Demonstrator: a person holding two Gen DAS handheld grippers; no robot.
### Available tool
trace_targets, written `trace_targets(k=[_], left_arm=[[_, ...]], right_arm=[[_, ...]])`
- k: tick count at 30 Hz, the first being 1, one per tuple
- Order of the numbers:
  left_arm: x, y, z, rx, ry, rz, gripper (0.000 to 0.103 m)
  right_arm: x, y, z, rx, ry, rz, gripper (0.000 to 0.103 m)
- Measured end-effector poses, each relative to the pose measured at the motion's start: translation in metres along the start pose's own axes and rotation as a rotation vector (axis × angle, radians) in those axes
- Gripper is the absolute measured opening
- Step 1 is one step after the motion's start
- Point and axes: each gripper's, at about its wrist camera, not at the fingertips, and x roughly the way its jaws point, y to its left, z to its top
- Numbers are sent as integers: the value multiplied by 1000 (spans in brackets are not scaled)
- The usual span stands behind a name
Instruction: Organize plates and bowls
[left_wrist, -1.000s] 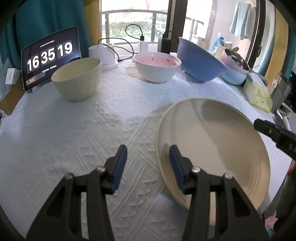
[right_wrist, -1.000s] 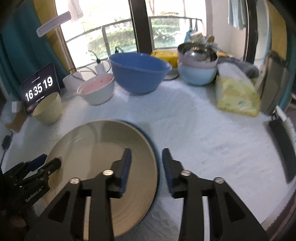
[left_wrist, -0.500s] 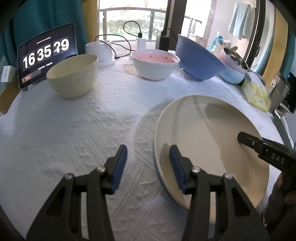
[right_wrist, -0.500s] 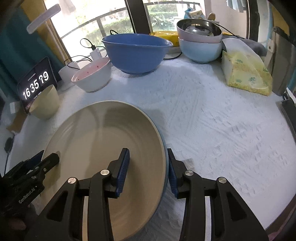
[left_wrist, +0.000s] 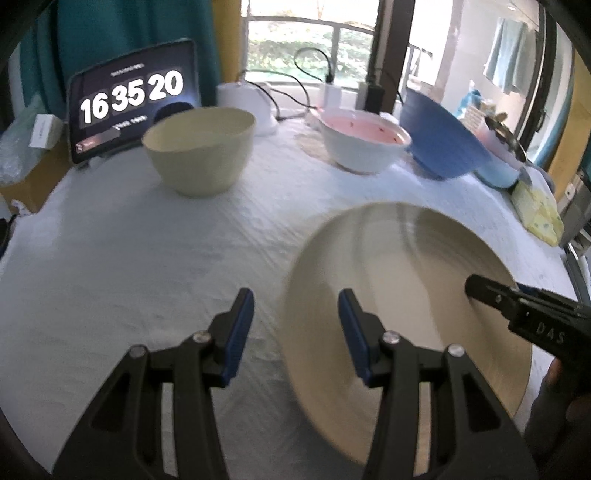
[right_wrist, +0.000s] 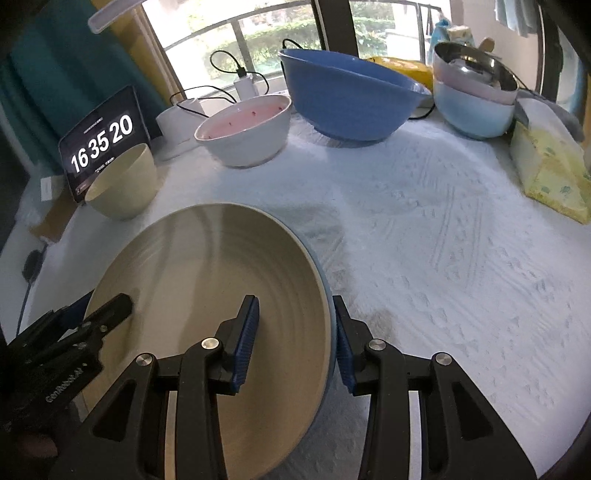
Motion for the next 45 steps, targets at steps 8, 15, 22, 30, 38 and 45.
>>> trace_targets(k=[8, 15, 22, 30, 38, 45], left_arm=[[-20, -7, 25, 29, -85, -8, 49], [-26, -34, 48, 87, -129, -51, 49], [-26, -59, 66, 118, -169, -75, 49], [-25, -80, 82, 146, -222, -85, 49], [-9, -88, 91, 154, -215, -95, 49], [3, -85, 97, 144, -217, -80, 49]], right_arm=[[-16, -13, 17, 8, -57, -13, 41], [-25, -31, 35, 9, -107, -27, 41], [-33, -49, 58, -2, -166, -42, 42], [-35, -67, 83, 10, -236, -62, 53], [-24, -74, 111, 18, -268, -81, 54], [-6, -81, 137, 42, -263, -95, 54]])
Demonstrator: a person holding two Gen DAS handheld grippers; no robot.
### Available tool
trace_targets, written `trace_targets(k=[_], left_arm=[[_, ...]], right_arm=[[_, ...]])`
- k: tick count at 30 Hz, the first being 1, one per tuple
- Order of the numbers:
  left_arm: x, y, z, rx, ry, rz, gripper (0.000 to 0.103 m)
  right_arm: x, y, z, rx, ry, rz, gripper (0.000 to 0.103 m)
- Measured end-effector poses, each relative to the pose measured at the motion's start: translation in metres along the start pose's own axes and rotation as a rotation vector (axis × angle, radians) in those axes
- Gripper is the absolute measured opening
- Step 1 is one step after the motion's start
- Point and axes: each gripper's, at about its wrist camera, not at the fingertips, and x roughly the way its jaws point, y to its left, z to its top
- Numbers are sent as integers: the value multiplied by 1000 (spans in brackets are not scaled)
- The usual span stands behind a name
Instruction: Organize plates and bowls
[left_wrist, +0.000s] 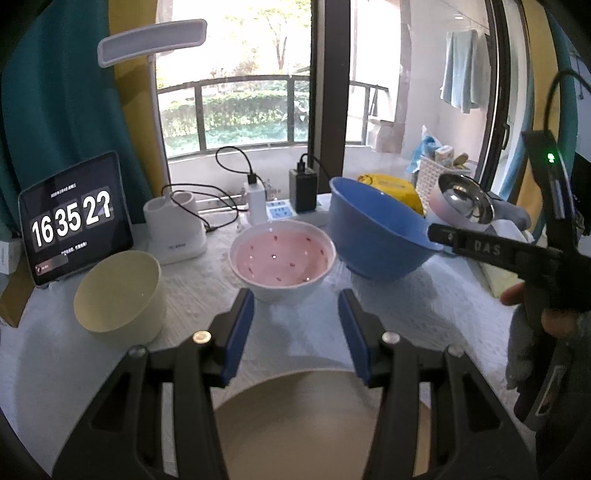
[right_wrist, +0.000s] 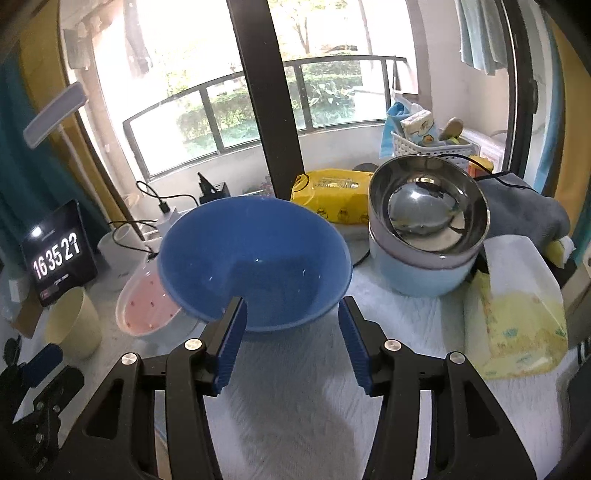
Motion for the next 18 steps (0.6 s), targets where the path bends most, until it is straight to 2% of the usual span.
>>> trace_targets(k=[9, 18], left_arm=[[17, -3, 2, 2, 20, -15, 49], [29, -7, 2, 3, 44, -22, 49]], right_arm=[[42, -13, -2, 40, 95, -25, 55], [67, -26, -11, 96, 160, 1, 54]])
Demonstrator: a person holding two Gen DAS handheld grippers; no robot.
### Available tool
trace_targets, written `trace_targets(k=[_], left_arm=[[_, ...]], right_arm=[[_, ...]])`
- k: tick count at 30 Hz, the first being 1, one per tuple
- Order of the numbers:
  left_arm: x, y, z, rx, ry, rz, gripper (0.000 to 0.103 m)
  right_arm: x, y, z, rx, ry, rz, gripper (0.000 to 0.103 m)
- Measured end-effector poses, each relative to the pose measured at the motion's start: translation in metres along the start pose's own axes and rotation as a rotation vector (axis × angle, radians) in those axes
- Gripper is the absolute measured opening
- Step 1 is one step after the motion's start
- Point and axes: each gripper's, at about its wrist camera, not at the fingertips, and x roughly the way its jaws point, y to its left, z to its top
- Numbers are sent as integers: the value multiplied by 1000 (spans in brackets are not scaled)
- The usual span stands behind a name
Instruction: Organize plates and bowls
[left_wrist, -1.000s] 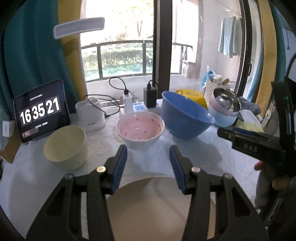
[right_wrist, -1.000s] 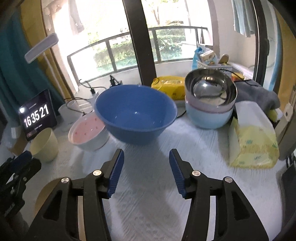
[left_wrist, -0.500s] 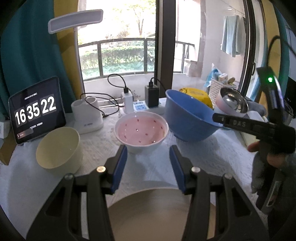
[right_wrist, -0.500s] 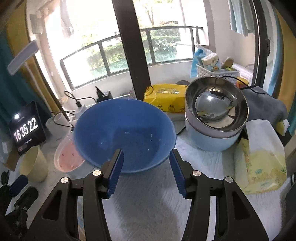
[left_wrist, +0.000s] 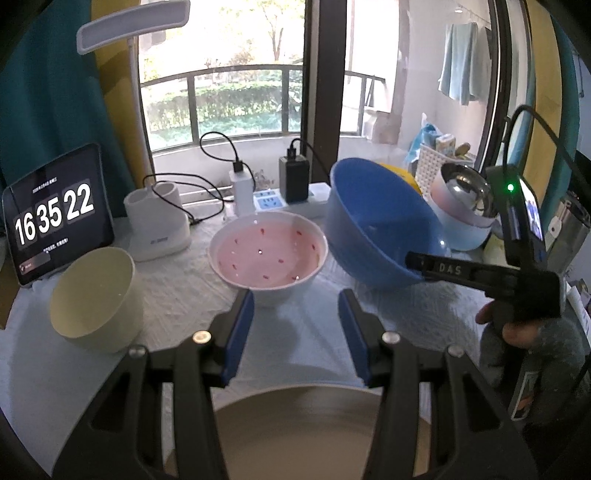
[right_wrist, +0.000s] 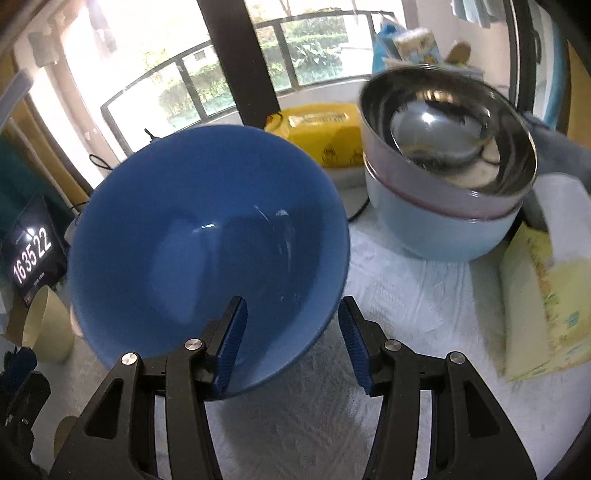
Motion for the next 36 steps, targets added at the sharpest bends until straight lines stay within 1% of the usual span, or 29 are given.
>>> trace_targets(k=[3, 4, 5, 7, 9, 14, 20, 27, 30, 31, 36], left_arm=[[3, 1, 0, -1, 7, 2, 49], [5, 0, 0, -3, 11, 5, 49], [6, 0, 0, -4, 15, 7, 49], [7, 0, -1, -5, 17, 6, 49], [9, -1, -2, -5, 20, 5, 49], [10, -3, -2, -6, 24, 0, 49], [8, -9, -3, -7, 24, -16, 49], [4, -26, -8, 2, 34, -58, 49], [1, -36, -11, 10, 36, -67, 49], [0, -40, -12, 12, 38, -71, 49], [-7, -54, -13, 25, 37, -85, 49]], right_arm=[[6, -5, -2, 17, 12, 3, 53], [7, -7, -2, 24, 13, 7, 48], [8, -7, -2, 26, 14, 10, 38], [10, -8, -3, 19, 19, 5, 25], [10, -8, -5, 11, 13, 4, 24], [2, -10, -7, 11, -7, 22, 18], [-21, -13, -15, -12, -34, 29, 11], [-54, -19, -41, -51, -18, 29, 9], [-67, -28, -52, -51, -10, 27, 9], [-65, -31, -51, -48, -9, 26, 9], [-88, -51, -62, -32, -17, 24, 8]])
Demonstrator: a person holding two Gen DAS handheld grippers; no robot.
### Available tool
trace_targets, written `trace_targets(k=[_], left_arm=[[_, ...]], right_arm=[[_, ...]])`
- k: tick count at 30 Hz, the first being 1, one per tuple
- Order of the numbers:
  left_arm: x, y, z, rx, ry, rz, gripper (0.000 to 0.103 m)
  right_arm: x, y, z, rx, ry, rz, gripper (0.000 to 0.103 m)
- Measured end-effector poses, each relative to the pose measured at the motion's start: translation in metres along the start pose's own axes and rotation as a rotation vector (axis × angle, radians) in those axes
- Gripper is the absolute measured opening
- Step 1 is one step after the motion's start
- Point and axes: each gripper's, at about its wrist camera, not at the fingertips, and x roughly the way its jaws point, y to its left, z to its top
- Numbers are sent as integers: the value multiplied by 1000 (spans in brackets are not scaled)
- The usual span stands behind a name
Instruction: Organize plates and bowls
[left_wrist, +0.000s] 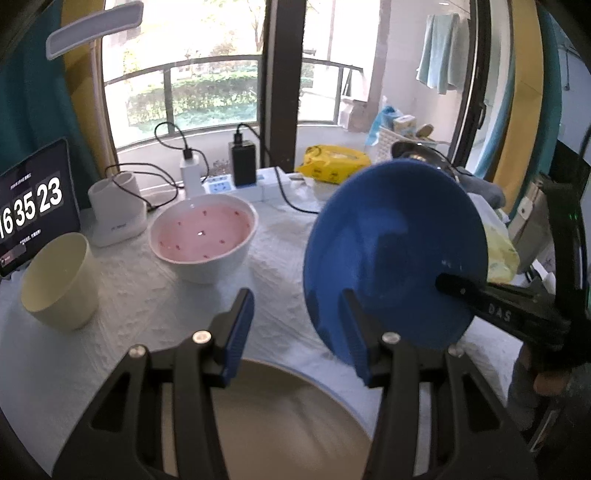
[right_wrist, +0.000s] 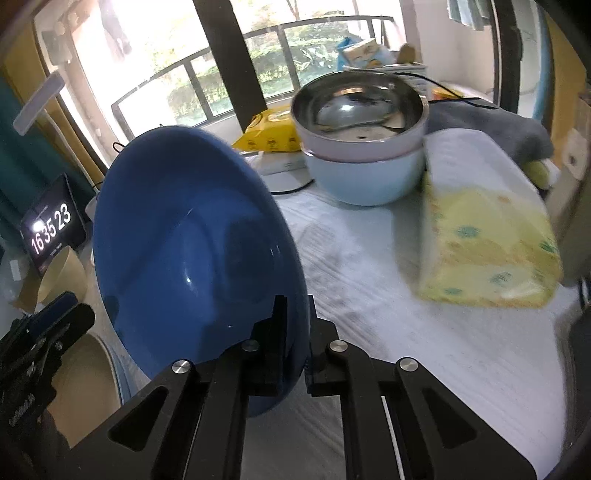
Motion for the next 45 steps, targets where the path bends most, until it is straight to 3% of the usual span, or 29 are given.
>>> trace_targets(k=[11, 19, 21, 23, 25, 27, 30, 37, 42, 45], left_arm=[[-7, -43, -7, 61, 21, -45, 49], [6, -69, -14, 75, 103, -117, 49], [9, -73, -18, 72, 136, -129, 49], [14, -73, -23, 49, 186, -125, 49], [15, -71, -29, 27, 215, -115, 49], [11, -71, -35, 18, 230, -105, 49], [-11, -70, -37, 40, 175, -112, 49], [-63, -24, -28, -24, 45, -72, 49], [-83, 31, -42, -79, 11, 62, 49], [-85, 65, -56, -110, 26, 142, 49]], right_arm=[[-40, -38, -13, 49, -41, 4, 6], [-57, -61, -8, 80, -67, -24, 6], [-60, -65, -8, 94, -73, -25, 10], [-63, -66, -9, 102, -79, -26, 28], [-68, -65, -12, 110, -100, -16, 37], [-76, -62, -15, 114, -129, -8, 40], [-91, -55, -21, 97, -171, 12, 40], [-109, -18, -32, 35, -201, 64, 40], [-109, 20, -39, -21, -180, 122, 40], [-88, 48, -50, -61, -98, 161, 40]])
